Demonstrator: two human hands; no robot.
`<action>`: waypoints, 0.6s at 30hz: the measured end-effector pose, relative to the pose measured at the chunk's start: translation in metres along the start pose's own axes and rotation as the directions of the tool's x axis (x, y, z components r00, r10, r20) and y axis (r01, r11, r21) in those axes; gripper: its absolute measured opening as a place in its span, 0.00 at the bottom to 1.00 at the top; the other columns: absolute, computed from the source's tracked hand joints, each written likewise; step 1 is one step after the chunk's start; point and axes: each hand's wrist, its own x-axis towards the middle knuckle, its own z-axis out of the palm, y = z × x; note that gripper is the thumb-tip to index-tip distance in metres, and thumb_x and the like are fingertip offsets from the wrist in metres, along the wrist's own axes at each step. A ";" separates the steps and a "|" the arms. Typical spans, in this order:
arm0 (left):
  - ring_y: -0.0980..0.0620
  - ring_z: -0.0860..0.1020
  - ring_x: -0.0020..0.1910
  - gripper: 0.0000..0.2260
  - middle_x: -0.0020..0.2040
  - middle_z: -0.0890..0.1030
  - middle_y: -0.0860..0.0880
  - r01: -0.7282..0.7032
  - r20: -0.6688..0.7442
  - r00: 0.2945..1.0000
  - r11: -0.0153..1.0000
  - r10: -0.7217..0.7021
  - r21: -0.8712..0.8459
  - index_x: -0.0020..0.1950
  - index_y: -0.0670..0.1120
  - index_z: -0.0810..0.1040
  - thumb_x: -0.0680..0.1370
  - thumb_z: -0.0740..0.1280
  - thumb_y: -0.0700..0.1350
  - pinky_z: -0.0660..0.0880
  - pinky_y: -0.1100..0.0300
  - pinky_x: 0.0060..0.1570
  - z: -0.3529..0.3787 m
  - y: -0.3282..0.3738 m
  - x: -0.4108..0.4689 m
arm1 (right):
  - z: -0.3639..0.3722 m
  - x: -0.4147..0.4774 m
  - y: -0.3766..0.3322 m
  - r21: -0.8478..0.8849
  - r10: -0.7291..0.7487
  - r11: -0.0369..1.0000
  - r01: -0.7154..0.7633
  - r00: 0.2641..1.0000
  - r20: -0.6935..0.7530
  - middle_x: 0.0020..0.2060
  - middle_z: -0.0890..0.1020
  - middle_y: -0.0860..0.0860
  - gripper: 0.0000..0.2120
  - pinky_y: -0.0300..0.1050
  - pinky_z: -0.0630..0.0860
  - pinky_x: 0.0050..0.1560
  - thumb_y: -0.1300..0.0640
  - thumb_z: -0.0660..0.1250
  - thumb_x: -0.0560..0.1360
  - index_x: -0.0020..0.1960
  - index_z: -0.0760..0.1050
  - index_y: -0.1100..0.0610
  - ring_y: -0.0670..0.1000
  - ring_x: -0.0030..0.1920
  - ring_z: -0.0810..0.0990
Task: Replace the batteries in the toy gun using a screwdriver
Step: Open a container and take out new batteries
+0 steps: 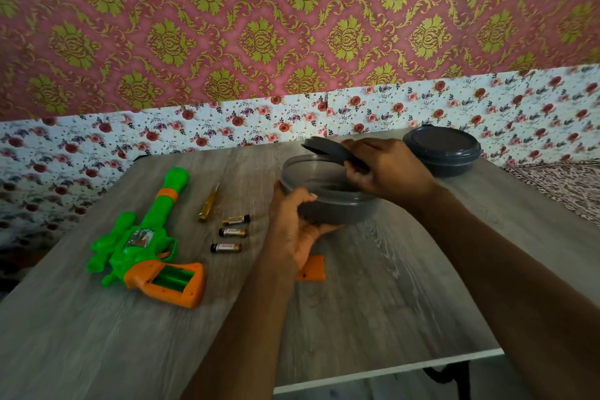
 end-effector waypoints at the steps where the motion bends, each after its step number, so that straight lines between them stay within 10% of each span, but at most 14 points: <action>1: 0.34 0.79 0.61 0.22 0.65 0.78 0.34 0.012 -0.020 1.000 0.999 -0.013 -0.034 0.72 0.46 0.73 0.78 0.63 0.35 0.81 0.33 0.46 0.000 0.001 -0.001 | 0.000 0.001 0.002 0.001 0.017 1.000 -0.017 1.000 -0.025 0.47 0.85 0.62 0.18 0.59 0.83 0.38 0.55 0.66 0.76 0.62 0.79 0.63 0.65 0.40 0.84; 9: 0.36 0.80 0.58 0.23 0.66 0.77 0.37 -0.080 -0.149 0.986 0.997 0.077 -0.014 0.74 0.45 0.70 0.78 0.68 0.38 0.82 0.37 0.43 -0.003 0.010 0.004 | -0.005 -0.002 -0.001 0.175 0.420 0.907 -0.382 0.843 -0.336 0.39 0.85 0.59 0.06 0.46 0.77 0.39 0.61 0.70 0.76 0.49 0.83 0.63 0.57 0.37 0.83; 14: 0.37 0.78 0.60 0.26 0.69 0.73 0.44 -0.181 -0.274 0.946 0.984 0.174 0.001 0.76 0.58 0.67 0.80 0.64 0.39 0.83 0.38 0.43 -0.009 0.014 0.004 | -0.006 -0.012 -0.004 0.495 0.830 0.544 -0.678 0.521 -0.199 0.38 0.81 0.47 0.12 0.25 0.67 0.36 0.54 0.73 0.77 0.56 0.83 0.61 0.47 0.40 0.81; 18: 0.37 0.77 0.61 0.22 0.70 0.72 0.45 -0.226 -0.342 0.913 0.974 0.221 0.025 0.74 0.60 0.67 0.82 0.65 0.45 0.83 0.39 0.41 -0.012 0.017 0.002 | 0.013 -0.017 0.007 0.587 0.928 0.324 -0.742 0.371 -0.042 0.45 0.84 0.52 0.20 0.43 0.76 0.51 0.51 0.74 0.77 0.65 0.79 0.60 0.55 0.51 0.85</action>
